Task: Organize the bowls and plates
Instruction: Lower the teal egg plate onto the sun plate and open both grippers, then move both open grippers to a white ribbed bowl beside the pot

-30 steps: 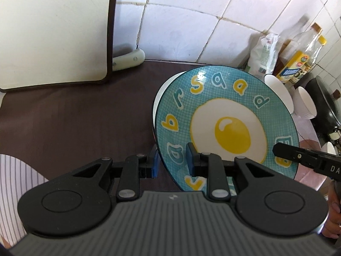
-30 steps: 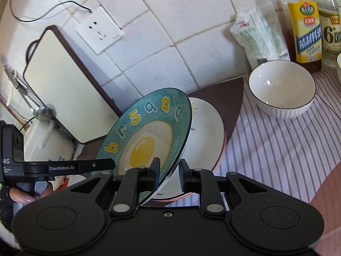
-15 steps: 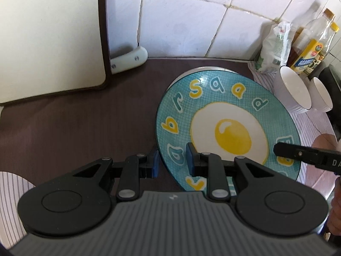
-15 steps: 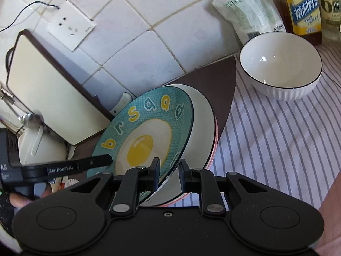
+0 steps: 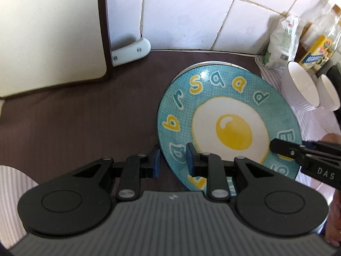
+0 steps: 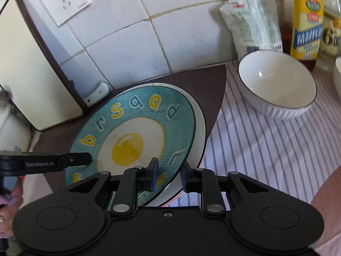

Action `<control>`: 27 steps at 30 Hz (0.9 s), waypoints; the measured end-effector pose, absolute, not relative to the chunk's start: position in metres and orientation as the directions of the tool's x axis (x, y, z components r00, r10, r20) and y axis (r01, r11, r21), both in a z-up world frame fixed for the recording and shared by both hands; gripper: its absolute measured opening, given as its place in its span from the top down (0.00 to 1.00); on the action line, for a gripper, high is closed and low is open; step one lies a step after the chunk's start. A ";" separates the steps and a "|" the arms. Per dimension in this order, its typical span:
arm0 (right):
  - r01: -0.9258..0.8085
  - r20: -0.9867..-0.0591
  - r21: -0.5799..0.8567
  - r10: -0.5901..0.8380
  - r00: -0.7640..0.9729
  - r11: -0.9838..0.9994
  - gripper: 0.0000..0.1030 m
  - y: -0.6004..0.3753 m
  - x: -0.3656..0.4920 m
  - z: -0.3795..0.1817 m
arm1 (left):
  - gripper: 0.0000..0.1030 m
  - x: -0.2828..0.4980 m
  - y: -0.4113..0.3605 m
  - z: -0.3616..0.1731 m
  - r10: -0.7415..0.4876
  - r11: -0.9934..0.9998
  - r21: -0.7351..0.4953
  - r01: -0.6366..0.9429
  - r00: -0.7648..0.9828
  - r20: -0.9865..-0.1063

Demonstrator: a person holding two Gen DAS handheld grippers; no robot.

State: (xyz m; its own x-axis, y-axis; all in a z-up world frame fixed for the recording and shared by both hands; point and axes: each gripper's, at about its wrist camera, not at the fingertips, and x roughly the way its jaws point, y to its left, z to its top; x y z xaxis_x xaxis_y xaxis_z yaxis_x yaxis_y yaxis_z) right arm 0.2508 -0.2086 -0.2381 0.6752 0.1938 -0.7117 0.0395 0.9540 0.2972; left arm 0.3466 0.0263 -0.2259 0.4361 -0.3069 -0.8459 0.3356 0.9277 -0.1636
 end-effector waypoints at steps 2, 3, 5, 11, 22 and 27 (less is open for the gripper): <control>0.027 -0.718 0.235 0.155 0.678 0.972 0.66 -0.199 0.250 -0.235 | 0.78 0.344 0.025 -0.224 -0.295 0.929 -0.149 0.339 0.434 -0.851; 0.027 -0.719 0.209 0.135 0.681 0.978 0.64 -0.196 0.249 -0.234 | 0.77 0.342 0.024 -0.223 -0.297 0.928 -0.152 0.341 0.430 -0.852; 0.020 -0.724 0.202 0.136 0.676 0.979 0.64 -0.191 0.246 -0.232 | 0.77 0.338 0.026 -0.221 -0.296 0.930 -0.156 0.334 0.427 -0.854; 0.044 -0.724 0.189 0.109 0.681 0.981 0.64 -0.185 0.236 -0.227 | 0.77 0.319 0.036 -0.210 -0.307 0.926 -0.169 0.336 0.416 -0.856; 0.057 -0.721 0.097 0.031 0.692 0.994 0.54 -0.190 0.189 -0.190 | 0.74 0.268 0.024 -0.164 -0.333 0.909 -0.168 0.382 0.421 -0.844; 0.064 -0.747 0.089 0.024 0.664 0.994 0.50 -0.200 0.163 -0.169 | 0.64 0.241 0.012 -0.134 -0.355 0.891 -0.164 0.424 0.423 -0.834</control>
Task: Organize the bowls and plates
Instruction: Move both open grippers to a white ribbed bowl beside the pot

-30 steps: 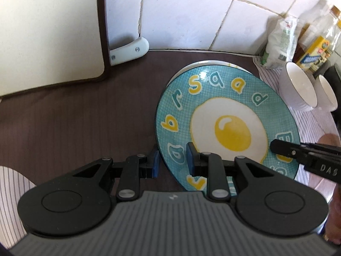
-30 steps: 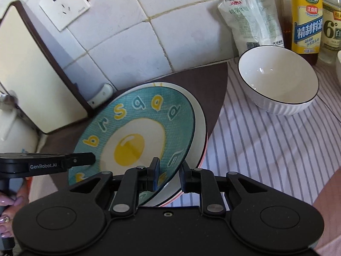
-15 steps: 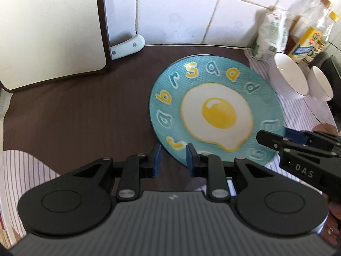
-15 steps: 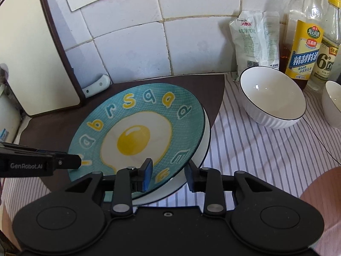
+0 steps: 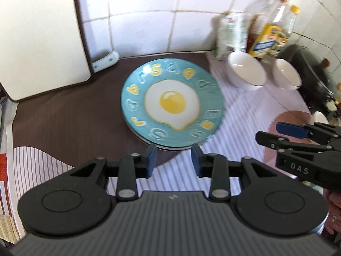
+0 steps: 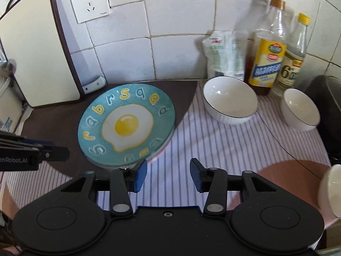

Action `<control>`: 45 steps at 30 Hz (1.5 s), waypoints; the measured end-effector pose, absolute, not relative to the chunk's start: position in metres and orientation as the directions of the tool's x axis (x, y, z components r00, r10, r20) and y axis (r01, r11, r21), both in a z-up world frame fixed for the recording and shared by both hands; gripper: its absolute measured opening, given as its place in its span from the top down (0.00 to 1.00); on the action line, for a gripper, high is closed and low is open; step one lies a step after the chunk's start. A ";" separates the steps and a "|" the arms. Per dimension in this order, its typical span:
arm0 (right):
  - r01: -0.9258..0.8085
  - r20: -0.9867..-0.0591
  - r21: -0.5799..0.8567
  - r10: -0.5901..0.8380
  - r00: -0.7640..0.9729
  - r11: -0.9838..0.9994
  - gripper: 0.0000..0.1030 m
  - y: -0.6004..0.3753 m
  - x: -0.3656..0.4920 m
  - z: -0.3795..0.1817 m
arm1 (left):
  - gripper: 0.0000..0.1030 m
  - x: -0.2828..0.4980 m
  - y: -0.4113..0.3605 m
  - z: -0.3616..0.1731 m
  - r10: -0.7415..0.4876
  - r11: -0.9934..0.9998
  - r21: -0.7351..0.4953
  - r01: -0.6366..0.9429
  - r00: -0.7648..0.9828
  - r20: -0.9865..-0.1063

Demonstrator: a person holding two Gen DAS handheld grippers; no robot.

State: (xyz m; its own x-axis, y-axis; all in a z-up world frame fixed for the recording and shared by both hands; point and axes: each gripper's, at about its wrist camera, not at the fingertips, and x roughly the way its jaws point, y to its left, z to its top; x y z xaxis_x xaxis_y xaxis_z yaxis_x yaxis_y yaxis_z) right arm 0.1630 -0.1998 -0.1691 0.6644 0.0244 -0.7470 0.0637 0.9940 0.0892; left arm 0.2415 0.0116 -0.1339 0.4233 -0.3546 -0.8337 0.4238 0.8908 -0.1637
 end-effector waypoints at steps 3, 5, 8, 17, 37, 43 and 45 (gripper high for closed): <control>0.062 -0.744 0.053 -0.002 0.668 0.997 0.45 -0.206 0.146 -0.157 | 0.60 0.223 0.003 -0.118 -0.368 0.878 -0.160 0.452 0.421 -0.829; 0.066 -0.737 0.043 -0.013 0.676 0.997 0.42 -0.210 0.133 -0.148 | 0.57 0.210 -0.003 -0.110 -0.370 0.870 -0.150 0.469 0.423 -0.827; 0.068 -0.725 0.042 -0.016 0.689 0.997 0.39 -0.221 0.115 -0.137 | 0.52 0.193 -0.013 -0.100 -0.377 0.859 -0.142 0.492 0.420 -0.826; 0.106 -0.706 0.020 -0.061 0.706 0.994 0.29 -0.263 0.063 -0.122 | 0.33 0.158 -0.045 -0.086 -0.418 0.815 -0.143 0.562 0.399 -0.816; 0.203 -0.510 0.076 -0.137 0.849 0.976 0.12 -0.379 -0.019 -0.215 | 0.09 0.143 -0.173 -0.132 -0.441 0.767 -0.118 0.631 0.384 -0.811; 0.330 -0.503 0.166 -0.209 0.839 0.929 0.12 -0.426 -0.025 -0.264 | 0.09 0.148 -0.227 -0.165 -0.495 0.758 -0.174 0.629 0.381 -0.781; 0.348 -0.491 0.191 -0.217 0.843 0.918 0.12 -0.435 -0.026 -0.278 | 0.09 0.148 -0.247 -0.177 -0.518 0.745 -0.198 0.637 0.366 -0.773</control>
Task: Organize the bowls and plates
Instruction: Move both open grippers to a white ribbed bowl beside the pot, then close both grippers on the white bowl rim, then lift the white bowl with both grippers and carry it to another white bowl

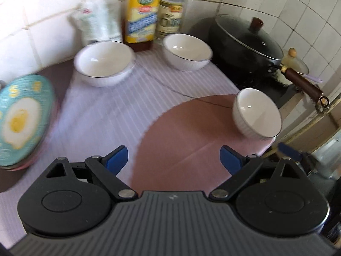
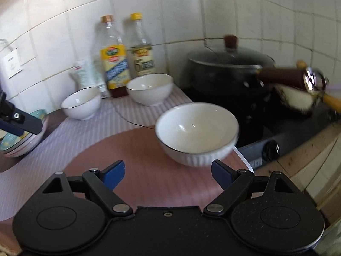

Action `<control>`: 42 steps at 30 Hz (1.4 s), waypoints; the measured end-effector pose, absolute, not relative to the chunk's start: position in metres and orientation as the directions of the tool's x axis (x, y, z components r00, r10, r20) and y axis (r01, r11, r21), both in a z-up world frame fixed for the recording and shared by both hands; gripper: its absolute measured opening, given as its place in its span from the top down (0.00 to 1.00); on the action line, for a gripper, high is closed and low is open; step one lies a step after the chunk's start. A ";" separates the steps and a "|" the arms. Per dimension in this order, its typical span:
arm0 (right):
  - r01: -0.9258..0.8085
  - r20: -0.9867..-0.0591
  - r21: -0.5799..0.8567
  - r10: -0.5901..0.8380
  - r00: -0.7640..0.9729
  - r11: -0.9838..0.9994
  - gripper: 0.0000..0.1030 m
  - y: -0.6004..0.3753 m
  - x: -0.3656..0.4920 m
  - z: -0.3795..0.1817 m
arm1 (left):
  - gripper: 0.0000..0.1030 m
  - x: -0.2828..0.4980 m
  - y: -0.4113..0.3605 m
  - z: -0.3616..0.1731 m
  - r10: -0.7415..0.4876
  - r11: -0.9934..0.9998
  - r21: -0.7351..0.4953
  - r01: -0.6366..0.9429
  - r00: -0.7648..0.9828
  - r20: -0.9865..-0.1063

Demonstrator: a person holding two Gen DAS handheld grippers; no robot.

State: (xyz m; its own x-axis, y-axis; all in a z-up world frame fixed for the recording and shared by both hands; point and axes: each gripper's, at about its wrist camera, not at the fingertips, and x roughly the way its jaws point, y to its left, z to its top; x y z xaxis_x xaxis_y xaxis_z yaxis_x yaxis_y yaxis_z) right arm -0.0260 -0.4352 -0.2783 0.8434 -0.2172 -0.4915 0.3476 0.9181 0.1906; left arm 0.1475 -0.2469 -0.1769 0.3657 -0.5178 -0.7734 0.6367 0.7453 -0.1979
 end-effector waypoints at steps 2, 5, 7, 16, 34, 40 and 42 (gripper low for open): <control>0.357 -0.481 0.200 -0.226 0.847 0.913 0.11 -0.442 -0.024 -0.292 | 0.09 0.147 -0.267 -0.187 -0.541 0.732 -0.221 0.644 0.353 -0.764; 0.376 -0.475 0.150 -0.267 0.839 0.914 0.09 -0.445 -0.018 -0.311 | 0.09 0.145 -0.293 -0.196 -0.582 0.714 -0.265 0.648 0.339 -0.739; 0.384 -0.466 0.107 -0.295 0.834 0.917 0.09 -0.444 -0.013 -0.320 | 0.10 0.148 -0.309 -0.201 -0.604 0.697 -0.294 0.653 0.315 -0.732; 0.395 -0.435 0.053 -0.335 0.836 0.917 0.06 -0.458 0.011 -0.335 | 0.30 0.172 -0.371 -0.231 -0.622 0.682 -0.374 0.629 0.230 -0.749; 0.389 -0.451 0.213 -0.263 0.853 0.896 0.05 -0.454 0.026 -0.311 | 0.87 0.180 -0.364 -0.231 -0.570 0.704 -0.388 0.596 0.148 -0.808; 0.338 -0.446 0.237 -0.207 0.871 0.911 0.05 -0.434 0.022 -0.299 | 0.87 0.179 -0.336 -0.218 -0.552 0.728 -0.371 0.577 0.173 -0.816; 0.319 -0.438 0.239 -0.192 0.878 0.917 0.05 -0.428 0.021 -0.294 | 0.87 0.179 -0.327 -0.213 -0.547 0.737 -0.367 0.568 0.182 -0.817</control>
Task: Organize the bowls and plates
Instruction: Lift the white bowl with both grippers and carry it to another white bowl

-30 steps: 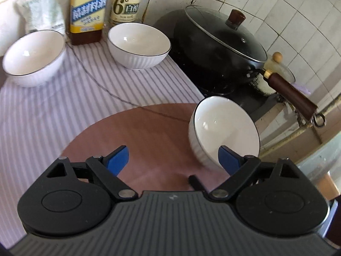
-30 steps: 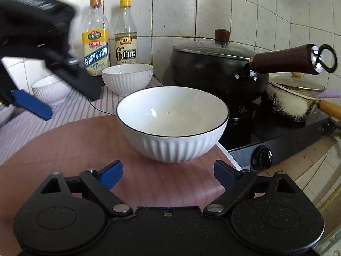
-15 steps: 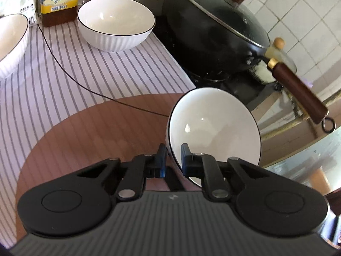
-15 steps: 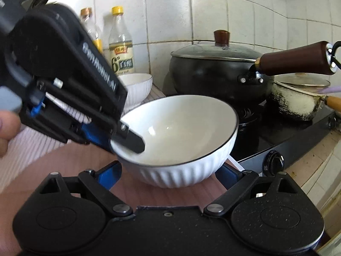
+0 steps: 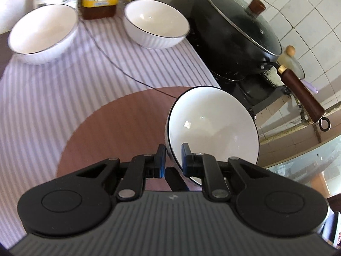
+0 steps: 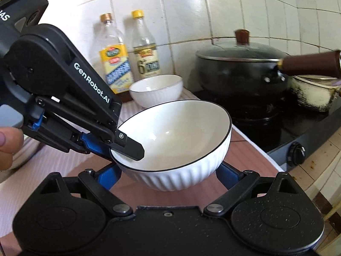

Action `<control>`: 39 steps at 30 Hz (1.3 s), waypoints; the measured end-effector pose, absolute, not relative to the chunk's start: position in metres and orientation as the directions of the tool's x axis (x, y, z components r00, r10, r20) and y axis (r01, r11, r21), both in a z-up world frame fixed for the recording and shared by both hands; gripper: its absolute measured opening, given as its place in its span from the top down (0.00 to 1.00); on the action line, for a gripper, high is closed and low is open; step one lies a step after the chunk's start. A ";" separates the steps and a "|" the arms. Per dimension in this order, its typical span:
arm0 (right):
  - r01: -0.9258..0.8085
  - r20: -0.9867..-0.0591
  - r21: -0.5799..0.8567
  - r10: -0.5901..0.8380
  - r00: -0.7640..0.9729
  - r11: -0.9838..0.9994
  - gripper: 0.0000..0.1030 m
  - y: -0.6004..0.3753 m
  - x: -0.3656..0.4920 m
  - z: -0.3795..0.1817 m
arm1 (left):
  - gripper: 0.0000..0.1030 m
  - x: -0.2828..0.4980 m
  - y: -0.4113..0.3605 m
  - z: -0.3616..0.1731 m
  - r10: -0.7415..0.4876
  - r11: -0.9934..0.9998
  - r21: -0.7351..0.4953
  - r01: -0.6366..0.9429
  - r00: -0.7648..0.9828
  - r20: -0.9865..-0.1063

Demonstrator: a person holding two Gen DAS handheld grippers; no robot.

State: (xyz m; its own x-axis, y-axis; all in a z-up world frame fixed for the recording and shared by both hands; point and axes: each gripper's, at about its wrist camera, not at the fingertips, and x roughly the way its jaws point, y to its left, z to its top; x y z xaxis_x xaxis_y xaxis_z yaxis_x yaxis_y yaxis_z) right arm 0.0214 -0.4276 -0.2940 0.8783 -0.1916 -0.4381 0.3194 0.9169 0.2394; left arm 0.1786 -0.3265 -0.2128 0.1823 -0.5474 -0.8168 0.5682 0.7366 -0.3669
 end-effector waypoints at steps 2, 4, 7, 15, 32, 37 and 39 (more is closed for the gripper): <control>0.297 -0.432 0.233 -0.175 0.885 0.926 0.05 -0.420 0.022 -0.289 | 0.87 0.178 -0.315 -0.207 -0.541 0.747 -0.359 0.560 0.196 -0.818; 0.273 -0.427 0.225 -0.157 0.890 0.935 0.05 -0.412 0.023 -0.283 | 0.87 0.175 -0.302 -0.201 -0.532 0.759 -0.346 0.552 0.219 -0.818; 0.222 -0.424 0.208 -0.117 0.898 0.952 0.05 -0.397 0.024 -0.274 | 0.87 0.171 -0.279 -0.193 -0.518 0.781 -0.330 0.530 0.253 -0.817; 0.038 -0.409 0.138 0.022 0.912 0.990 0.05 -0.350 0.041 -0.258 | 0.87 0.171 -0.211 -0.183 -0.457 0.853 -0.304 0.425 0.325 -0.828; -0.153 -0.429 0.105 0.184 0.884 0.983 0.05 -0.299 0.089 -0.272 | 0.86 0.214 -0.154 -0.220 -0.423 0.896 -0.340 0.285 0.323 -0.847; -0.157 -0.453 0.136 0.202 0.868 0.978 0.05 -0.300 0.103 -0.287 | 0.86 0.221 -0.153 -0.234 -0.419 0.900 -0.344 0.268 0.311 -0.853; -0.155 -0.438 0.115 0.190 0.879 0.981 0.05 -0.297 0.103 -0.290 | 0.85 0.223 -0.152 -0.236 -0.424 0.897 -0.351 0.268 0.298 -0.855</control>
